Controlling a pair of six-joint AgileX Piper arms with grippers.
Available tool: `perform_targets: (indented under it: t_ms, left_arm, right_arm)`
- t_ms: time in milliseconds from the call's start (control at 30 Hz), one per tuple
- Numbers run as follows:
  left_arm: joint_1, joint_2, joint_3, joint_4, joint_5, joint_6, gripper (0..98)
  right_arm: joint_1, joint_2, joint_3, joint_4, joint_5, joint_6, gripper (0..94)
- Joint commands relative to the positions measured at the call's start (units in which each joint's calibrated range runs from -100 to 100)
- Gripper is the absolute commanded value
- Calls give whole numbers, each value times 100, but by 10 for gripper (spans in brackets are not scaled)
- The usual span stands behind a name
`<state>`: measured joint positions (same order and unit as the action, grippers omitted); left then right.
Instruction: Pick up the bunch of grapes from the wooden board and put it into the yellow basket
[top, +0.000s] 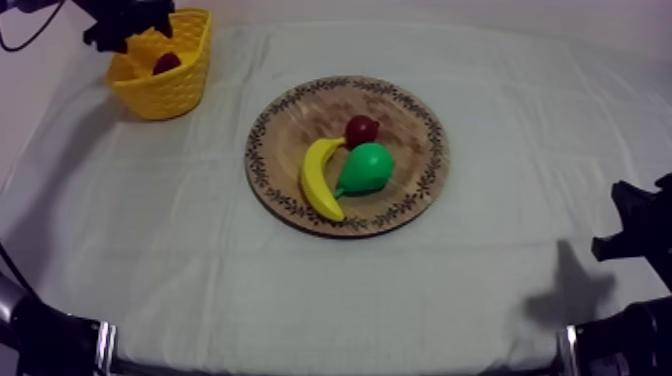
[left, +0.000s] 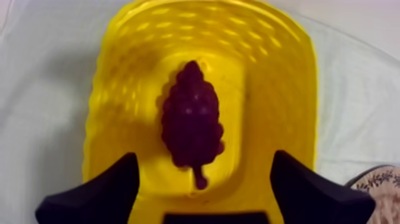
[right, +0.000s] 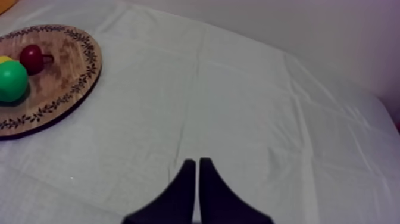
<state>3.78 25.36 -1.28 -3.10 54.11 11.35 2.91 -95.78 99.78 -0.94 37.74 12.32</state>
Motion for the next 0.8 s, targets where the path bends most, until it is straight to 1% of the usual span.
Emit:
perform_targets:
  t_ms: [0,100,300,367,433,500,600,767]
  left_arm:
    - [11,-330,289,4,-21,10,732]
    - [19,-819,831,52,-152,14,589]
    - [44,-1820,1918,204,-377,-64,188]
    - [58,-2105,2228,229,-395,-87,92]
    - [64,-2375,2548,242,-419,-95,45]
    - [60,-2634,2890,248,-470,-106,22]
    - [39,-3049,3510,251,-679,-165,8]
    - [-37,-3904,4807,252,-1280,-313,1]
  right_arm:
    - [0,2,-1,-1,0,1,3]
    - [0,2,-1,-1,0,1,3]
    - [0,2,-1,-1,0,1,3]
    - [0,2,-1,-1,0,1,3]
    - [0,2,-1,-1,0,1,3]
    - [0,2,-1,-1,0,1,3]
    - [0,2,-1,-1,0,1,3]
    - [0,2,-1,-1,0,1,3]
